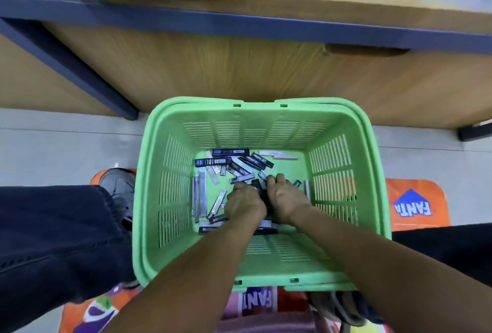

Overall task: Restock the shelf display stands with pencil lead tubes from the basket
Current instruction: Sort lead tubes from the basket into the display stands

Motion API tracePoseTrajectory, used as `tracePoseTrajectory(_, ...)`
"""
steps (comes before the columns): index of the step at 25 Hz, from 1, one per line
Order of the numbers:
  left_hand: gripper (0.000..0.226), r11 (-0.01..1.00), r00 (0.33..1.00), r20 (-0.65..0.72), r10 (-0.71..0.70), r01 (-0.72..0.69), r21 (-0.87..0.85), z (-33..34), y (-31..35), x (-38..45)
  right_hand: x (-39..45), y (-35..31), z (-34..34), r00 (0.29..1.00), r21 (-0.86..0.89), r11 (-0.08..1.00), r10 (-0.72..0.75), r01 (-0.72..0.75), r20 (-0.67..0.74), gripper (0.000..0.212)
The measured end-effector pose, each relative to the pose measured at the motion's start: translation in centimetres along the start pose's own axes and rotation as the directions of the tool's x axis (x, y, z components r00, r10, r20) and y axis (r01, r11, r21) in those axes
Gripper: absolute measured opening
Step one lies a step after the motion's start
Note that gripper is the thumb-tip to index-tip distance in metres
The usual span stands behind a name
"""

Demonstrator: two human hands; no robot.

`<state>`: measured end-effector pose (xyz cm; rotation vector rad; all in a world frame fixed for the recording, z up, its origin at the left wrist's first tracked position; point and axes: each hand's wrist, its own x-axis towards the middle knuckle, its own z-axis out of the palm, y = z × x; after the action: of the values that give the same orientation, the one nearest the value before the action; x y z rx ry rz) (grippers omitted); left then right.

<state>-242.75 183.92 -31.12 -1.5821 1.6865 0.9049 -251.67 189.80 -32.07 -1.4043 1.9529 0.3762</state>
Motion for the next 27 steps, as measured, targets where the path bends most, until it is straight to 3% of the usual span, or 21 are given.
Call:
tracePoseTrajectory(3,0.075,1.000,0.999,-0.030,0.012,-0.012,-0.011,0.2,-0.2,0.6,0.1,0.6,0.2,0.997,0.174,0.982,0.067,-0.074,0.047,0.043)
tracePoseTrajectory(7,0.035,0.996,0.996,-0.037,0.083,-0.083,-0.008,-0.6,-2.4,1.4,0.5,1.7,-0.3,0.982,0.362,0.913,0.164,-0.186,0.090,0.033)
tracePoseTrajectory(10,0.018,0.988,0.982,-0.110,0.155,-0.153,0.029,-1.8,-4.4,1.7,0.1,1.8,-0.4,0.958,0.479,0.842,0.286,-0.248,-0.006,0.027)
tracePoseTrajectory(14,0.017,0.959,0.941,-0.219,0.259,-0.224,0.172,-2.6,-4.9,1.6,-0.2,2.3,-0.6,0.845,0.419,0.794,0.524,-0.441,-0.104,0.020)
tracePoseTrajectory(19,0.033,0.836,0.907,-0.106,0.408,-0.324,0.442,-0.7,-3.5,0.5,-0.4,1.1,0.1,0.909,0.328,0.855,0.416,-0.402,0.032,0.010)
tracePoseTrajectory(22,0.029,0.897,0.906,-0.066,0.418,-0.399,0.191,-0.4,-2.4,1.0,0.1,0.4,0.2,0.915,0.427,0.819,0.398,-0.384,0.060,0.008)
tracePoseTrajectory(25,0.005,0.929,0.935,-0.053,0.350,-0.354,-0.113,-1.2,-1.4,1.7,1.0,0.3,0.1,0.874,0.552,0.708,0.478,-0.440,0.084,0.014)
tracePoseTrajectory(27,0.004,0.915,0.948,-0.012,0.317,-0.309,-0.260,-1.3,-0.9,2.0,1.4,0.4,0.0,0.855,0.636,0.627,0.508,-0.449,0.104,0.013)
